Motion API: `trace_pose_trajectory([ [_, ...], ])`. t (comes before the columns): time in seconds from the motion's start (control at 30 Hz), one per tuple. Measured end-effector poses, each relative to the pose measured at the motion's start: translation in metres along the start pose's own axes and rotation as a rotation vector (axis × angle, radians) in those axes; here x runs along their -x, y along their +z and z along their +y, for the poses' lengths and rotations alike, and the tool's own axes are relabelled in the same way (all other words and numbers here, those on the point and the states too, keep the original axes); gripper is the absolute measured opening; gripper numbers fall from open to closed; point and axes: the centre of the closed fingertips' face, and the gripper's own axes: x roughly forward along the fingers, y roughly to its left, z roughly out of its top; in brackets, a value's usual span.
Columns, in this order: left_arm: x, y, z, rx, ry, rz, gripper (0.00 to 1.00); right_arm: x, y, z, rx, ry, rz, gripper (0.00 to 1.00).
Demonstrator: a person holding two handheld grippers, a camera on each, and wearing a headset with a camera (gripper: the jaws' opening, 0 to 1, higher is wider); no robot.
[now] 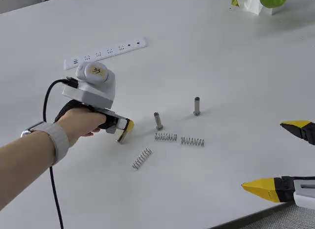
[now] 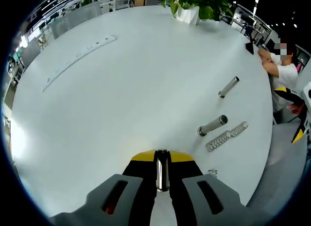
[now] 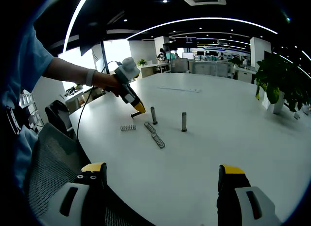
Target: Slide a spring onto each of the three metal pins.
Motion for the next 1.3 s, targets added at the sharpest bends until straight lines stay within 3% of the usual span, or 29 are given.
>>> trace_pose_trajectory([
  [0.57,0.028,0.004,0.005,-0.001,-0.008,-0.052,0.04,-0.002,0.001,0.002,0.006,0.005,0.001,0.95],
  [1.3,0.044,-0.011,0.003,-0.004,-0.003,-0.062,0.04,-0.001,0.003,0.002,0.015,0.009,0.003,0.95],
])
